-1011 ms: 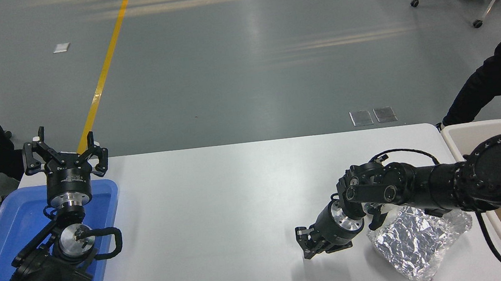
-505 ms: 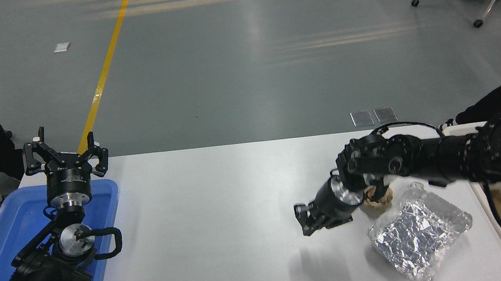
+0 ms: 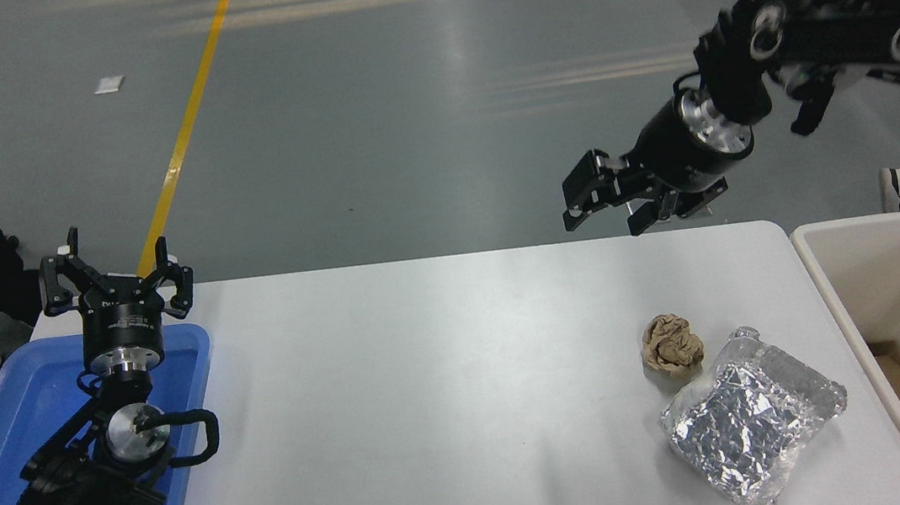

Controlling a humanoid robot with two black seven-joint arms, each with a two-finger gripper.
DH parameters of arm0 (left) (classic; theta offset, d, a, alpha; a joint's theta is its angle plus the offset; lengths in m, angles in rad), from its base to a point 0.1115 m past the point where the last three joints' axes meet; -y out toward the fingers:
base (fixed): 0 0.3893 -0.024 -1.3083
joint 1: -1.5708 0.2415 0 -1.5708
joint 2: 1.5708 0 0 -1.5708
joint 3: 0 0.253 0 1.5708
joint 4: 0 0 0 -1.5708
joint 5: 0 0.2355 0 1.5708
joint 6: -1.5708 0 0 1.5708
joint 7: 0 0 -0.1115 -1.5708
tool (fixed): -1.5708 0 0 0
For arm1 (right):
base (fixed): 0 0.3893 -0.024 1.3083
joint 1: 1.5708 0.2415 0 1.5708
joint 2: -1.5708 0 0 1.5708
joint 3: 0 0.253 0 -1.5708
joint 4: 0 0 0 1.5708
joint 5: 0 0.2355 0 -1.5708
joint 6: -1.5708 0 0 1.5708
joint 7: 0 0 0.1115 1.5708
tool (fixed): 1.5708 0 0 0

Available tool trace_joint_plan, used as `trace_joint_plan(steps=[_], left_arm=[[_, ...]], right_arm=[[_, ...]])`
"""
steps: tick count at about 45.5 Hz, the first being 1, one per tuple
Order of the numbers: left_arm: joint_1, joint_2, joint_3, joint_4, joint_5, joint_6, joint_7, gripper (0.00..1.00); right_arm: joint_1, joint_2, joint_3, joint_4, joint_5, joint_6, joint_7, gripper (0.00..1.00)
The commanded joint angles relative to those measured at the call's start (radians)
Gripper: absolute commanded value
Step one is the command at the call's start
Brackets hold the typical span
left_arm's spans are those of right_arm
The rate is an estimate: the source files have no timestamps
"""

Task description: Pick up foil plate and place in dustbin

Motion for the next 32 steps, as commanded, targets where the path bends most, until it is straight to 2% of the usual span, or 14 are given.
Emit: trace_joint_plan(steps=[1, 11, 16, 21, 32], left_arm=[[0.0, 0.0, -0.001, 0.0, 0.0, 0.0, -0.001, 0.99], [0.0, 0.0, 0.001, 0.0, 0.001, -0.001, -0.001, 0.99], [0.0, 0.0, 0.001, 0.0, 0.001, -0.001, 0.001, 0.99], [0.0, 0.0, 0.001, 0.0, 0.001, -0.001, 0.001, 0.99], [0.0, 0.0, 0.001, -0.002, 0.003, -0.003, 0.001, 0.99]], right_arm=[[0.17, -0.104, -0.082, 0.077, -0.112, 0.014, -0.008, 1.0], [0.305, -0.164, -0.233, 0.242, -0.147, 0.014, -0.007, 1.0], [0.351, -0.215, -0.277, 0.318, -0.262, 0.014, -0.007, 1.0], [0.353, -0.227, -0.3, 0.327, -0.328, 0.014, -0.007, 1.0], [0.319, -0.226, -0.343, 0.321, -0.363, 0.014, -0.008, 1.0]])
